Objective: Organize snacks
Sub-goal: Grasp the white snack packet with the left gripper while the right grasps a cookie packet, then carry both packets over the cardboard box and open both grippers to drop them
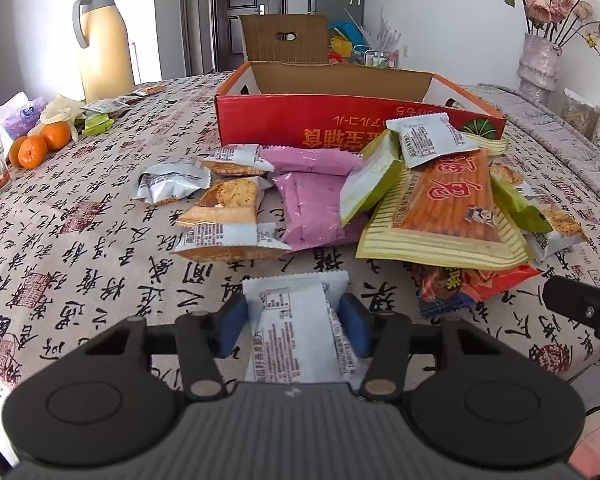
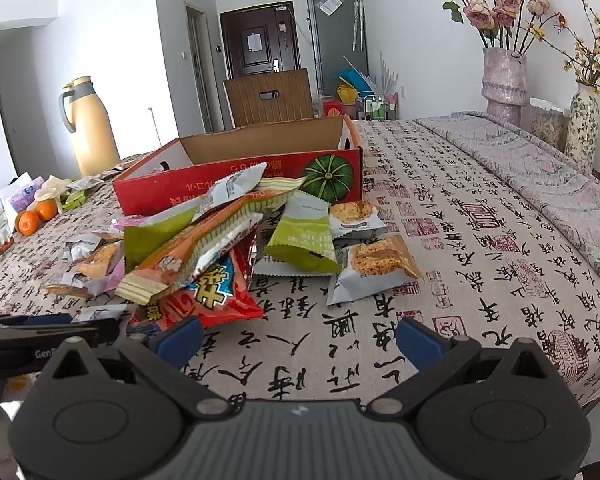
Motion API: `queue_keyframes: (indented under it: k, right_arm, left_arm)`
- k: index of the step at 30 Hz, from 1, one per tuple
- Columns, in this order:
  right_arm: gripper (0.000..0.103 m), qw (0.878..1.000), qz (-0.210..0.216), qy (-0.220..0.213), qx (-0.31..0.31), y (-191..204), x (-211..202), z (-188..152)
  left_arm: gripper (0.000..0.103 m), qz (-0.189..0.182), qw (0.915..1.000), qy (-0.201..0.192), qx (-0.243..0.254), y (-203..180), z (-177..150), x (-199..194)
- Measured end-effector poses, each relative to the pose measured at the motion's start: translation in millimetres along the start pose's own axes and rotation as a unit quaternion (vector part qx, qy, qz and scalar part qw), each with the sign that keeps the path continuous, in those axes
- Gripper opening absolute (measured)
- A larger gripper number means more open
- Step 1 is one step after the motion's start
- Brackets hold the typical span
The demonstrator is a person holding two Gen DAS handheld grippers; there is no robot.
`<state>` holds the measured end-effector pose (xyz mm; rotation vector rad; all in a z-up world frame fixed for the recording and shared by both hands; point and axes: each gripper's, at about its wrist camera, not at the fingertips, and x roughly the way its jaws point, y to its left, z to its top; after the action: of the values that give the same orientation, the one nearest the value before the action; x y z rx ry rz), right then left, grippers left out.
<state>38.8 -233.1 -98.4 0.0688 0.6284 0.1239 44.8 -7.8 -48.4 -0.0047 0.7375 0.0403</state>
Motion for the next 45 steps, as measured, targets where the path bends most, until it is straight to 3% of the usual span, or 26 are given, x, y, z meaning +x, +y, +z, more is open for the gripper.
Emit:
queue_keyframes:
  k: [5,11,22,33,36,41,45]
  right_arm:
    - [0.103,1.0,0.0,-0.003,0.001,-0.3,-2.5,-0.1]
    - [0.103,1.0,-0.002,-0.009,0.001,-1.2,-8.1,-0.1]
    - [0.103,0.999,-0.024,-0.022,0.003,-15.4,-3.1,8.3]
    - [0.1,0.997,-0.064,0.002,-0.044,-37.3,41.0,25.6]
    - [0.096,0.996,-0.064,0.009,-0.059,-39.3,56.7,32.1]
    - [0.074,0.996,-0.048,0.027,-0.065,-45.3,77.4,36.3]
    - [0.064,0.998,-0.024,0.025,-0.05,-52.0,78.6,37.1]
  left_arm:
    - [0.04,-0.01,0.9999,-0.007,-0.002,-0.1,0.0,-5.4]
    - [0.036,-0.021,0.9994,-0.028,-0.001,2.0,-1.4,-18.7]
    - [0.035,-0.04,0.9966,-0.072,0.0,4.9,9.6,-42.9]
    - [0.035,-0.048,0.9937,-0.101,0.002,-0.7,34.5,-45.4]
    - [0.035,-0.046,0.9934,-0.105,0.001,-1.6,40.9,-40.2]
    - [0.035,-0.043,0.9936,-0.104,0.001,-1.2,47.5,-30.8]
    - [0.035,-0.039,0.9945,-0.097,0.001,-0.2,49.6,-22.8]
